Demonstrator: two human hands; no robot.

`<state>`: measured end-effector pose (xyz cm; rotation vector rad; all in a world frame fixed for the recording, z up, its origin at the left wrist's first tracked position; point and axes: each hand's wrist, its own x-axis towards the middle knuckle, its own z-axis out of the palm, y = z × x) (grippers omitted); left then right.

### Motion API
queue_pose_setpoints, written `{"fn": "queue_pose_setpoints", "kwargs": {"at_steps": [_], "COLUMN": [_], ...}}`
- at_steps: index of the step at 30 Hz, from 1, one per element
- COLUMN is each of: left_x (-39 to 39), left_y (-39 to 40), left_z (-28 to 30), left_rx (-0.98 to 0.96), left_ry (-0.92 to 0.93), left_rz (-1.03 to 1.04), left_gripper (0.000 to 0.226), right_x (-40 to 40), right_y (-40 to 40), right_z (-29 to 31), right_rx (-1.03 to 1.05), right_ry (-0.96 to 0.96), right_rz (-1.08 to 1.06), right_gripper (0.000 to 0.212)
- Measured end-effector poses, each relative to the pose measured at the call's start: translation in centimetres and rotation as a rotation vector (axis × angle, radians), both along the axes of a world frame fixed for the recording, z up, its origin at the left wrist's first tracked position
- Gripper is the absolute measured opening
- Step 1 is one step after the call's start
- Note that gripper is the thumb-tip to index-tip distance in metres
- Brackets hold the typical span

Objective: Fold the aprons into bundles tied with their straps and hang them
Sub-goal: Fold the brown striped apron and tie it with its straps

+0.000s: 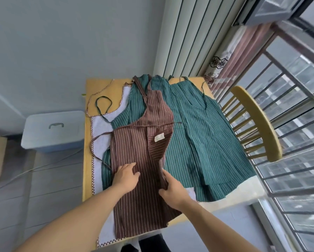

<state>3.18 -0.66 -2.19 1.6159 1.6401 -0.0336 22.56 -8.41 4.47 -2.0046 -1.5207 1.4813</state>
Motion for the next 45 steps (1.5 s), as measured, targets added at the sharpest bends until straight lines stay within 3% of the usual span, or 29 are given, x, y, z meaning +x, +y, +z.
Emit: {"fn": "queue_pose_setpoints", "kwargs": {"at_steps": [3,8,12,16,19,21,25,30,33,36,38,41,43,44,45], "left_x": [-0.5,-2.4,-4.9,-6.2,-7.2,-7.7,-9.0,-11.6,-12.7,-11.7,-9.9,-6.1,-3.9,-3.3,-3.0], "left_y": [1.3,3.2,4.9,6.7,7.9,8.6,10.0,11.6,11.7,11.5,11.7,12.6,12.9,13.0,13.4], "left_z": [0.3,0.4,0.2,0.0,-0.3,-0.4,-0.6,-2.1,-2.6,-2.2,-1.3,0.2,0.7,1.2,1.4], "left_rx": [-0.023,0.021,0.124,0.091,0.033,0.009,-0.025,-0.132,-0.069,0.271,0.406,0.364,0.335,0.296,0.241], "left_ry": [-0.046,0.006,0.161,0.277,0.377,0.438,0.512,0.549,0.482,0.371,0.155,-0.067,-0.264,-0.396,-0.561], "left_rz": [0.06,0.121,0.099,0.205,0.279,0.324,0.413,0.521,0.68,0.509,0.309,0.18,0.302,0.469,0.681], "left_gripper": [0.061,0.06,0.056,0.056,0.044,0.041,0.06,0.056,0.062,0.072,0.075,0.08,0.054,0.028,0.016], "right_x": [-0.6,1.1,2.0,2.3,2.3,2.5,3.3,4.3,4.4,3.1,0.6,-4.5,-7.4,-8.4,-9.3], "right_y": [0.8,4.4,9.9,15.8,19.6,21.7,24.6,26.0,26.1,25.1,23.8,22.1,21.1,20.6,20.1], "right_z": [-0.3,-0.7,-1.2,-1.9,-2.5,-3.0,-4.3,-5.8,-6.1,-5.6,-4.3,-0.9,1.5,2.5,3.4], "right_rx": [-0.016,0.202,0.195,0.086,0.032,0.022,0.009,0.032,0.141,0.345,0.465,0.424,0.445,0.45,0.437], "right_ry": [-0.239,-0.597,-0.555,-0.503,-0.46,-0.451,-0.432,-0.467,-0.622,-0.73,-0.554,-0.211,-0.117,-0.081,-0.033], "right_rz": [-0.02,-0.118,0.124,0.27,0.34,0.36,0.338,0.382,0.343,0.336,0.34,0.496,0.623,0.627,0.584], "right_gripper": [0.067,0.071,0.066,0.069,0.076,0.08,0.079,0.062,0.032,0.026,0.026,0.025,0.024,0.028,0.032]}}
